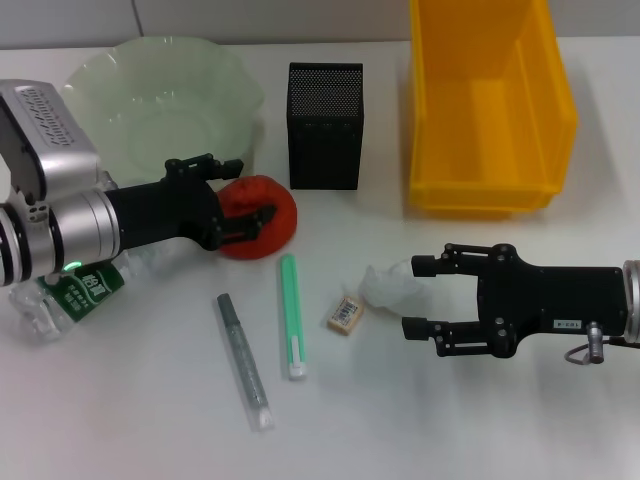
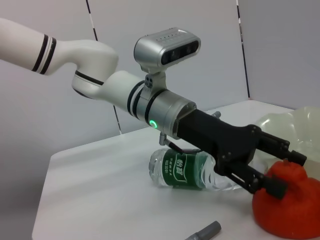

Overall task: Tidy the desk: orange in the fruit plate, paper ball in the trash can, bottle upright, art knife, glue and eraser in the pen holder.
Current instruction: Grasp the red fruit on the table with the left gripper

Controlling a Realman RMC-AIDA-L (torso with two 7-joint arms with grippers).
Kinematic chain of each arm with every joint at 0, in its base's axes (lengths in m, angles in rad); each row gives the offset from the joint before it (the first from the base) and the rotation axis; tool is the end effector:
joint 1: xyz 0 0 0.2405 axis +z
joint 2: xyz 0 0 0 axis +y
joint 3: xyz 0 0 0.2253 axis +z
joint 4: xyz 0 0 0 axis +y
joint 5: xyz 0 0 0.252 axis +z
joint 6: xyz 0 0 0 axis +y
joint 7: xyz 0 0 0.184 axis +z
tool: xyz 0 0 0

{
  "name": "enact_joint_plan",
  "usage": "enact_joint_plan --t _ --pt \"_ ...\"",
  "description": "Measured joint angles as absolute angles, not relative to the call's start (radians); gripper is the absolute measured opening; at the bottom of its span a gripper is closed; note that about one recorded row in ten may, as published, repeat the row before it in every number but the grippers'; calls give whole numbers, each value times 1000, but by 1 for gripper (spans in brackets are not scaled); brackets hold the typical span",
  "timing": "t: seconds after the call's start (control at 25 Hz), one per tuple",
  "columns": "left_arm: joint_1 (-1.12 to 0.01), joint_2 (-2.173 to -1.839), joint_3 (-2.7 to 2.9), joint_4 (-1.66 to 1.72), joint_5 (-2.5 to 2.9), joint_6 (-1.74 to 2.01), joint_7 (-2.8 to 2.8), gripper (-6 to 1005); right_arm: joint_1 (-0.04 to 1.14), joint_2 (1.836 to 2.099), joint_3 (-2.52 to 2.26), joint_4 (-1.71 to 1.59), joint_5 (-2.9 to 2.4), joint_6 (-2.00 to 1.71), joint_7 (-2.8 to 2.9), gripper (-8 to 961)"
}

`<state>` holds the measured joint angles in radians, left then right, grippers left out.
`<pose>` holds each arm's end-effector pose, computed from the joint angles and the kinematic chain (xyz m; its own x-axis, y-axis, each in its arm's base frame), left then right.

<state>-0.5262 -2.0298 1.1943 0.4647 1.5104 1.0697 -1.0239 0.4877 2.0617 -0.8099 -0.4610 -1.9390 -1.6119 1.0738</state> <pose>-0.2674 0.3972 -0.0734 0.9109 0.1694 0.3763 0.3323 -0.8418 -0.4254 0.2593 0.3120 -0.0623 0.8329 -0.2245 -0.5058 -0.2943 -0.9537 -0.0614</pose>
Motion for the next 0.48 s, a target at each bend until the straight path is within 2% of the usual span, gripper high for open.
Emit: enact_joint_plan --t 0.16,0.48 --pt "-535 -2043 1189 467 1565 1043 -1023 746 488 2062 -810 -461 -1939 -1613 1074 764" --pt "-533 -2046 1194 494 1581 1044 -1023 745 488 2062 -810 -462 -1939 -1613 1074 764"
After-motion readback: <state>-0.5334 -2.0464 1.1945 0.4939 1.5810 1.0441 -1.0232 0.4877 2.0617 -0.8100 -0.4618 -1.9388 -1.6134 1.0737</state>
